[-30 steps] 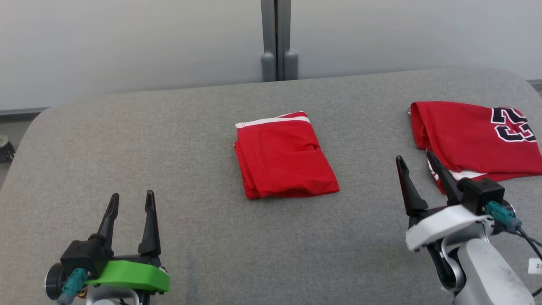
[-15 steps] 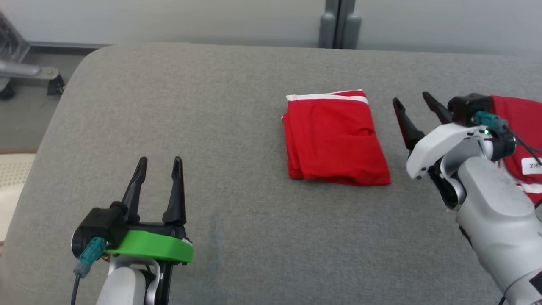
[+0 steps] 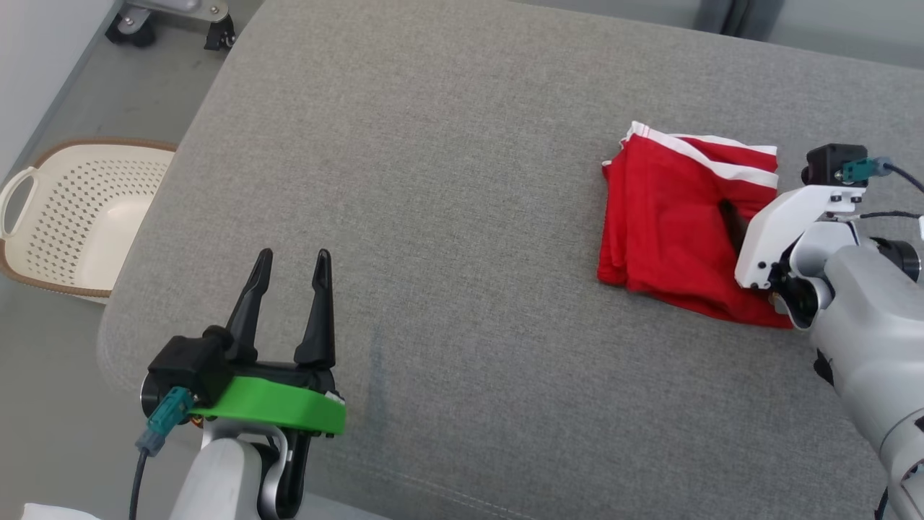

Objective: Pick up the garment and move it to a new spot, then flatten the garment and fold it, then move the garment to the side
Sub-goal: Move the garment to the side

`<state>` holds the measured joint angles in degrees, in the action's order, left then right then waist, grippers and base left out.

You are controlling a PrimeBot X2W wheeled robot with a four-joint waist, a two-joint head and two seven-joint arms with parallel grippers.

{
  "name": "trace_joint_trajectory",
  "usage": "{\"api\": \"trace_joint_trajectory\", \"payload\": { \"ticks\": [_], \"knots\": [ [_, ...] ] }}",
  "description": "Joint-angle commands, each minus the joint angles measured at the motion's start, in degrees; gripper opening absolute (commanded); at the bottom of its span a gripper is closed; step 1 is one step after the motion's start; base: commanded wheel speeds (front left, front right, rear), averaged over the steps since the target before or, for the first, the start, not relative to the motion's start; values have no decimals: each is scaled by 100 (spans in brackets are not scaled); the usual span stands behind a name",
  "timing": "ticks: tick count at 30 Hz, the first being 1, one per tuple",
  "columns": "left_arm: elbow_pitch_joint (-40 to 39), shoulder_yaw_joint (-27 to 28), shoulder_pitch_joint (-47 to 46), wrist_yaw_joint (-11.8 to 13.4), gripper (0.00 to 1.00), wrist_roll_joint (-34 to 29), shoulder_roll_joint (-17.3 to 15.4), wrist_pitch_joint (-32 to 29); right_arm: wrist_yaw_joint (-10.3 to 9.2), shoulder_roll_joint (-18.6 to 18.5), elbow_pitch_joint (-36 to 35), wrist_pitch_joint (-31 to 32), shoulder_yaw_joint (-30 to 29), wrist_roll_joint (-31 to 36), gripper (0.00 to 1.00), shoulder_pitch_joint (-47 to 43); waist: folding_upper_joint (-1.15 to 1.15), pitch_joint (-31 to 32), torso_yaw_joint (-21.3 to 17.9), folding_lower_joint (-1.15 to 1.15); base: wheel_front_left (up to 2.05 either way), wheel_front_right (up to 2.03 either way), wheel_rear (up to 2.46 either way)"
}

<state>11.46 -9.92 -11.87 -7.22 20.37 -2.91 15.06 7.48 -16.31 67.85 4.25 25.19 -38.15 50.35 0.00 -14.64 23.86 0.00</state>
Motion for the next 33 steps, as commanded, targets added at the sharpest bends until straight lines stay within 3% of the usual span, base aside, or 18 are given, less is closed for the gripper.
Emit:
{"api": "trace_joint_trajectory", "payload": {
  "ticks": [1,5,6,7,8,19,33],
  "knots": [
    [3,1,-79,19,100,-13,-1,11,0,86,238,206,-5,-56,100,-68,0,-143,134,0,0,0,0],
    [10,9,-94,21,100,-68,-3,11,-3,270,468,516,-4,-136,100,-102,0,-126,63,0,0,0,0],
    [25,14,-96,19,100,-84,-2,11,-2,323,485,566,16,-169,91,-115,0,-112,33,0,0,0,0],
    [39,20,-92,18,100,-103,-3,11,3,366,470,558,40,-195,56,-138,0,-94,6,0,0,0,0],
    [48,23,-84,16,100,-120,-3,11,3,395,397,480,67,-211,0,-155,0,-71,-26,0,0,0,0],
    [127,281,151,-10,100,-421,-5,11,1,387,-137,-238,341,-465,0,-149,0,608,-680,0,0,0,0],
    [90,118,379,-33,100,-581,-5,11,1,247,-637,-466,937,-841,0,-367,0,1243,-2314,0,0,0,0]
  ]
}}
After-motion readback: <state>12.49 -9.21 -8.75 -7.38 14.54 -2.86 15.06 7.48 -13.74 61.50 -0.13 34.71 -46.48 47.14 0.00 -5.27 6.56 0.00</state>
